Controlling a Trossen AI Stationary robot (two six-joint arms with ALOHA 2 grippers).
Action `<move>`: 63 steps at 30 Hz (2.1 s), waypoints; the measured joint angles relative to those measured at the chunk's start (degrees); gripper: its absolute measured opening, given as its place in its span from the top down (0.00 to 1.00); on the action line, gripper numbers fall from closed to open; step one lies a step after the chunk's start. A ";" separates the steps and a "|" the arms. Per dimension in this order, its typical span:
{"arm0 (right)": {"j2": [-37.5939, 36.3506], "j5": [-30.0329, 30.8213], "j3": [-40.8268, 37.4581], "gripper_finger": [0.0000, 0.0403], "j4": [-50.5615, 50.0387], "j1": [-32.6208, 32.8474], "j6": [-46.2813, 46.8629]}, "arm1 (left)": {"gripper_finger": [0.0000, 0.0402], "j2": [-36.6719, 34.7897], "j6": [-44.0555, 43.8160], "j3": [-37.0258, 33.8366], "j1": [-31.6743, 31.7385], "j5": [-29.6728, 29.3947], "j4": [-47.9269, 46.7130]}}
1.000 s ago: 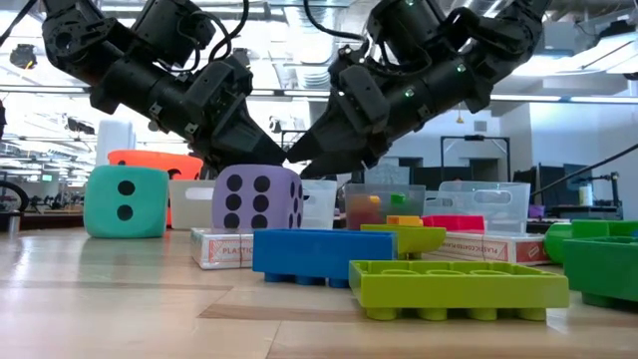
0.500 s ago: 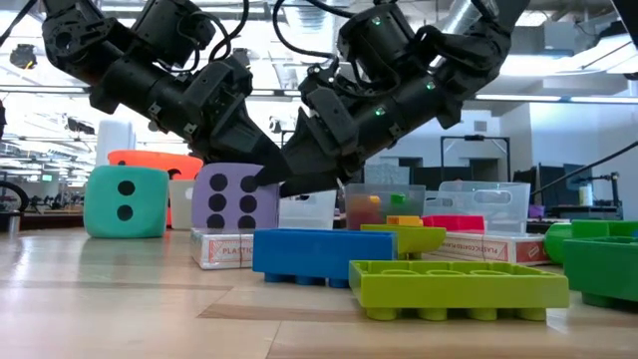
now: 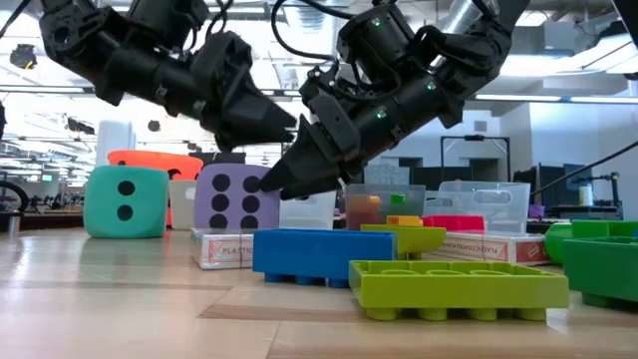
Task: Pick & Place Toys
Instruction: Put the large violet dice into the left transparent bin
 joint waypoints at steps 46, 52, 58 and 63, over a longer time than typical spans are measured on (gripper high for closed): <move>-0.02 0.42 -0.07 0.02 -1.23 -0.07 -9.94 | 0.77 -12.89 -13.13 0.05 -5.62 -9.92 -40.64; -0.02 -0.09 -0.07 0.02 -0.72 -0.83 -5.62 | 0.77 -12.82 -12.98 -0.02 -5.60 -10.04 -39.31; -1.50 -0.80 -0.04 0.02 -1.43 -1.86 -1.87 | 0.77 -12.72 -10.01 -0.18 -5.49 -10.86 -37.86; -3.67 -0.25 0.02 0.02 -3.33 -1.38 -3.87 | 0.77 -12.72 -9.95 -0.20 -5.51 -10.29 -37.81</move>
